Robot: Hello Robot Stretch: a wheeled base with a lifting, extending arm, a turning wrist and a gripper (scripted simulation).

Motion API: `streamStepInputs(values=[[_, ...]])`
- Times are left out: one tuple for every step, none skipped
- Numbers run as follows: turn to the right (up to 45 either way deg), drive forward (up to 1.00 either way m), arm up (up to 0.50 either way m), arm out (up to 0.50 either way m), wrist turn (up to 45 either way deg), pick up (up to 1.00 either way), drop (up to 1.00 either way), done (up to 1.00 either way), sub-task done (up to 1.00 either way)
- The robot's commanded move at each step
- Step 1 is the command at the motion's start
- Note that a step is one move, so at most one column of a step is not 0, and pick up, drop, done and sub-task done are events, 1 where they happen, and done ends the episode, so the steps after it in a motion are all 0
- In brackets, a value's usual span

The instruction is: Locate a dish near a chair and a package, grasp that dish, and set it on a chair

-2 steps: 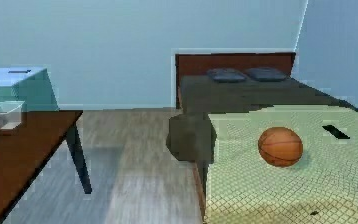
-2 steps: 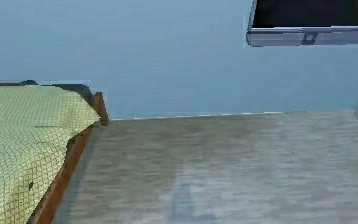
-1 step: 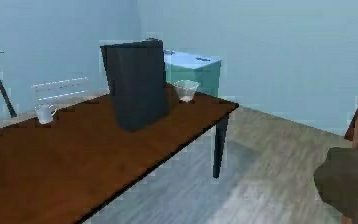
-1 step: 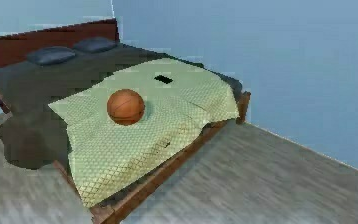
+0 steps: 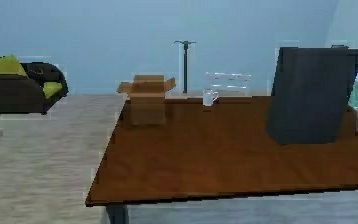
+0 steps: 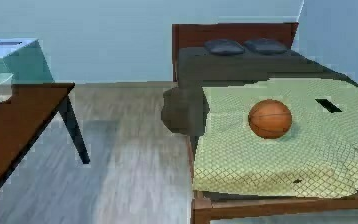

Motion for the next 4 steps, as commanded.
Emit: streamStepInputs(values=[[-45.0,0.00,0.00,0.00,0.0,0.00,0.00,0.00,0.00],[-45.0,0.00,0.00,0.00,0.0,0.00,0.00,0.00,0.00],[-6.0,0.00,0.00,0.00,0.0,0.00,0.00,0.00,0.00],[0.0,0.45,0.00,0.00,0.0,0.00,0.00,0.00,0.00]])
